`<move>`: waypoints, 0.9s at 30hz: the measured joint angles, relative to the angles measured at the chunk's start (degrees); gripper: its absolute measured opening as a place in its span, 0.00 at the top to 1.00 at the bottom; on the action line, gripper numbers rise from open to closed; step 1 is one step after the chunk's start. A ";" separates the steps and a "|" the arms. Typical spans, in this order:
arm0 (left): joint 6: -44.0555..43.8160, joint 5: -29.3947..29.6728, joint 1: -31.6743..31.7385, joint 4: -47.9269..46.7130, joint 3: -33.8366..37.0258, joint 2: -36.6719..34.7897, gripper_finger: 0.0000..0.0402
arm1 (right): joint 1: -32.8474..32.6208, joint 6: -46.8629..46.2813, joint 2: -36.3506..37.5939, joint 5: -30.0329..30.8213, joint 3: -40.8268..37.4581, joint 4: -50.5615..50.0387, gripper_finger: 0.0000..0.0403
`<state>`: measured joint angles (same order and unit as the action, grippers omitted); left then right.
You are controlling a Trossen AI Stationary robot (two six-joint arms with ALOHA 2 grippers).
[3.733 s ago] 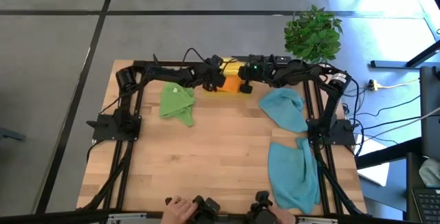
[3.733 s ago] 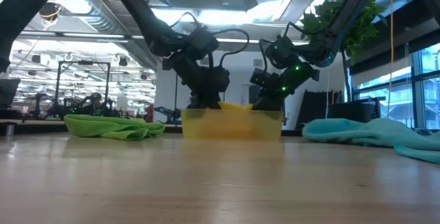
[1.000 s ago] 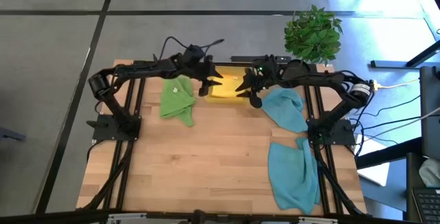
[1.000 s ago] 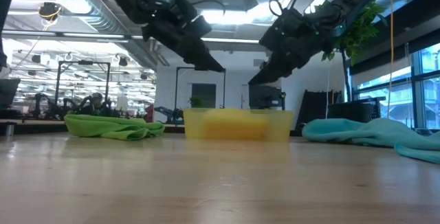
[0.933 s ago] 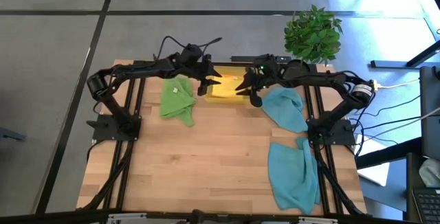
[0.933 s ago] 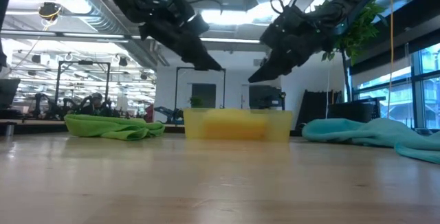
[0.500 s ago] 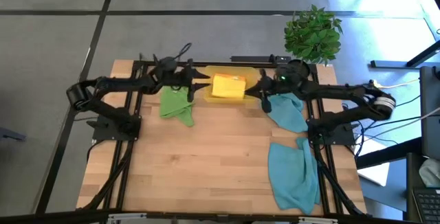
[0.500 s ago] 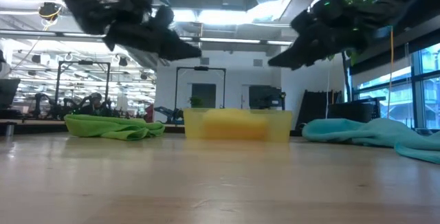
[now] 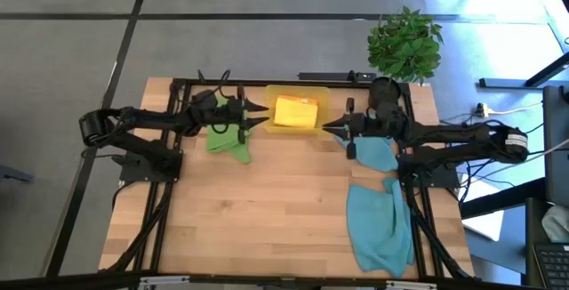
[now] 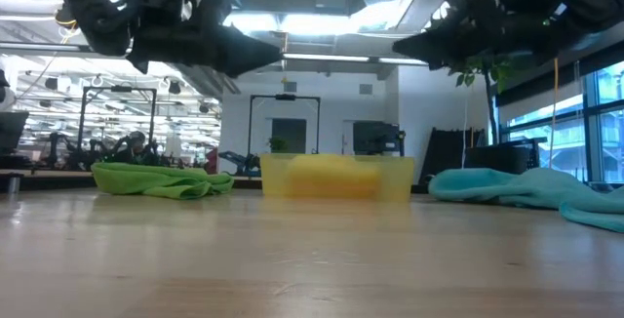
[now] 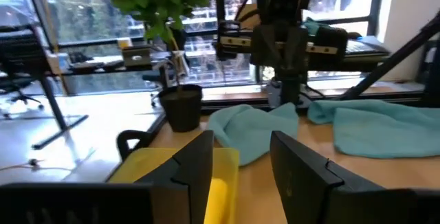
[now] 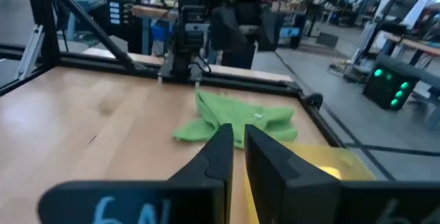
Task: Fold microfiber towels
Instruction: Fold the top blue microfiber cloth
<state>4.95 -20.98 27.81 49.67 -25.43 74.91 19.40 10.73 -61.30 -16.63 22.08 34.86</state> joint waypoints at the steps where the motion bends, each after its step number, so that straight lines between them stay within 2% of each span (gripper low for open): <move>1: -0.45 0.02 -0.33 -0.25 0.00 0.02 0.66 | -0.79 -0.13 0.07 0.47 0.00 0.62 0.90; 7: -3.34 -2.25 -2.50 -3.86 0.00 0.05 0.66 | -5.11 -1.90 0.11 1.16 0.03 4.70 0.90; 12: -2.91 -0.94 -4.65 -7.49 0.00 0.07 0.66 | -8.82 -4.46 0.11 3.57 0.05 4.69 0.90; 16: -2.73 5.63 -5.75 -10.45 -0.02 0.05 0.66 | -13.04 -4.27 -0.20 7.66 0.05 2.48 0.90; 19: 0.15 11.78 -6.37 -16.04 -0.02 0.05 0.66 | -15.81 -3.15 -0.57 11.12 0.05 1.74 0.90; 22: 1.93 15.32 -6.65 -21.23 -0.05 0.05 0.66 | -17.60 -1.70 -0.57 14.08 0.05 0.74 0.90; 27: 3.06 19.33 -6.97 -38.59 -4.79 0.05 0.66 | -19.27 -2.72 -0.57 17.43 0.05 -0.41 0.90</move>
<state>8.01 -1.65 20.85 11.07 -30.22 74.96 0.13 8.01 -61.87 0.81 22.13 34.46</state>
